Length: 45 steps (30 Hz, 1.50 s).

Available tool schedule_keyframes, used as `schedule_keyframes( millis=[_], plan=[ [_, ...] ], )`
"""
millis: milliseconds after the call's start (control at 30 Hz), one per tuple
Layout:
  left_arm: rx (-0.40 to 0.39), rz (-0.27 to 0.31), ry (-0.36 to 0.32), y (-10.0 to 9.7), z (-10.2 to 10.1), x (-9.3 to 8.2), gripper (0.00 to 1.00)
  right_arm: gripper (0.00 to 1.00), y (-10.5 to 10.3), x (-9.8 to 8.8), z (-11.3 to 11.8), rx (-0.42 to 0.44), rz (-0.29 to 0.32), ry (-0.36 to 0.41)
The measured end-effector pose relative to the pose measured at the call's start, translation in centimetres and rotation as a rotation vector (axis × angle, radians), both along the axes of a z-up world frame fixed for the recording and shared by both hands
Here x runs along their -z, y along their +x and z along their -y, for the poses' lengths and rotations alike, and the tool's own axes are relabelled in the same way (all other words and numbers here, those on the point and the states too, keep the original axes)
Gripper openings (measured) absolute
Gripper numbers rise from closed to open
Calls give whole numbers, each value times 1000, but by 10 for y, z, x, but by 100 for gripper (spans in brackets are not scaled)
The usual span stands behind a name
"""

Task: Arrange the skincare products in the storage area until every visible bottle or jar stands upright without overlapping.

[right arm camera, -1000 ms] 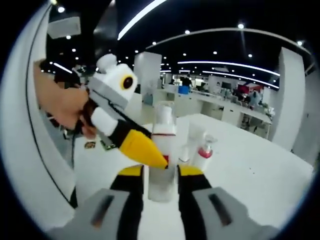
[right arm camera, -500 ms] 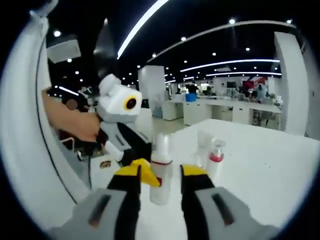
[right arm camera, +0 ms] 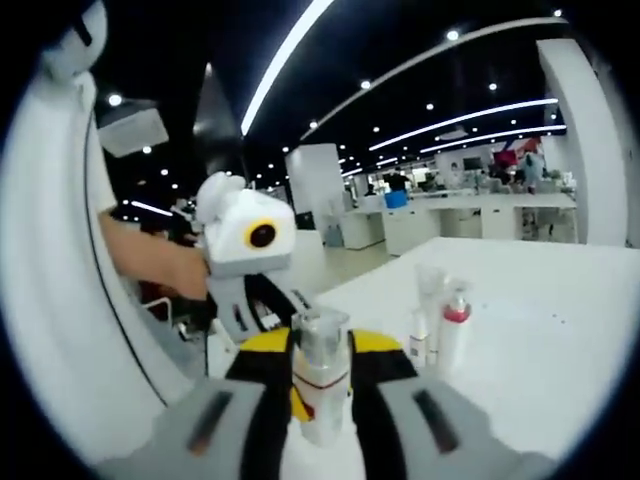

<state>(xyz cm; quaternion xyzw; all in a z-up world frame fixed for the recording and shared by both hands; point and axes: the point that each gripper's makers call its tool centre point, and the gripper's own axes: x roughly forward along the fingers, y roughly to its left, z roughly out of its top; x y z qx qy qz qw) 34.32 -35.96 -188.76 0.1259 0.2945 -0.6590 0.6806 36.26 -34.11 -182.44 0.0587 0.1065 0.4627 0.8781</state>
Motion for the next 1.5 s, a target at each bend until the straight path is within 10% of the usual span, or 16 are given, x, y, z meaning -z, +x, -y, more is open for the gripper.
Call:
schedule_keyframes(
  millis=[267,633,1500],
  plan=[
    [-19,8,15,4,-7,5,20,18,4,5,-4,35,17,-32],
    [-268,-111,14,8,-53,26,22,18,32,14,-15,70,-4,-7],
    [-571,-211,39,-19,-137,46,21,18,129,101,-9,165,102,-203]
  ],
)
